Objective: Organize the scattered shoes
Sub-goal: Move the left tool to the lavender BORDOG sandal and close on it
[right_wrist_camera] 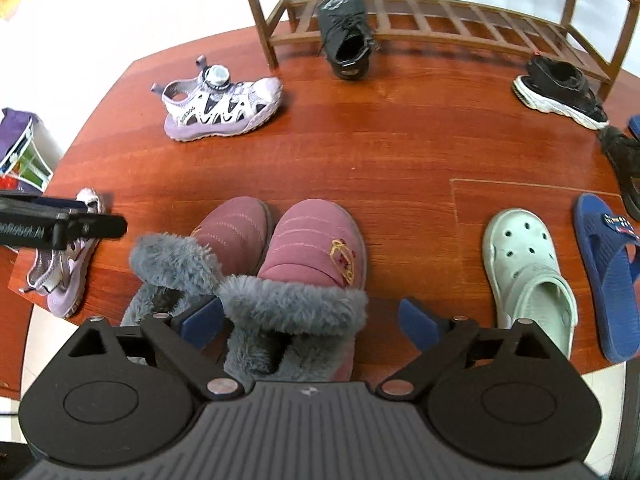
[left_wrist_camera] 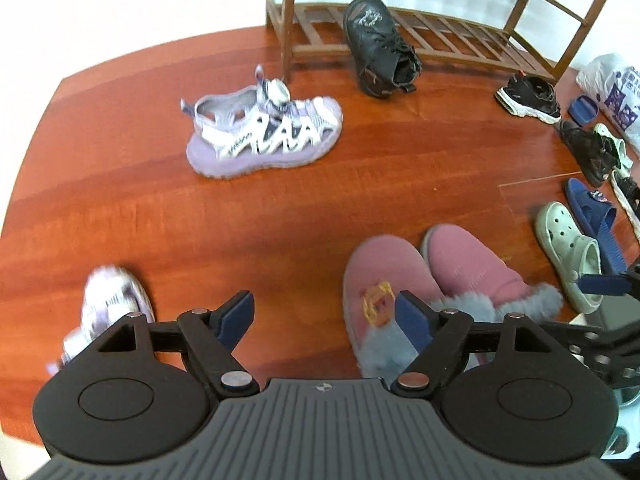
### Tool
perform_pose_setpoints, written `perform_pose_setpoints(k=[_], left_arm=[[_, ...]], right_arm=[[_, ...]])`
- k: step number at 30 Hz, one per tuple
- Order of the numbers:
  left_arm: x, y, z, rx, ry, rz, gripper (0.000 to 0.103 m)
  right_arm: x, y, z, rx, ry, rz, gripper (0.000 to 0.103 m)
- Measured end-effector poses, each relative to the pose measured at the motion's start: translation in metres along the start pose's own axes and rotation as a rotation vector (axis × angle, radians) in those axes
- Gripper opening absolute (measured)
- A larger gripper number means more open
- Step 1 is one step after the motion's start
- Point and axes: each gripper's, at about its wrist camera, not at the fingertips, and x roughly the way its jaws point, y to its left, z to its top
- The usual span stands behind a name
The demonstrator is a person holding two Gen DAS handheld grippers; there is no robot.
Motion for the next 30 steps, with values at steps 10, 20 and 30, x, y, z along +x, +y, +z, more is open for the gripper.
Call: perform_pose_setpoints(k=[10, 20, 30], left_arm=[[0.028, 0.006, 0.047, 0.134, -0.028, 0.027, 0.081], [0.057, 0.016, 0.086, 0.157, -0.038, 0.068, 0.081], [0.086, 0.030, 0.111, 0.184, -0.076, 0.057, 0.081]], right_arm=[[-0.015, -0.022, -0.008, 0.057, -0.044, -0.045, 0.099], [-0.028, -0.048, -0.015, 0.135, -0.068, -0.105, 0.099], [-0.036, -0.070, -0.023, 0.219, -0.071, -0.147, 0.100]])
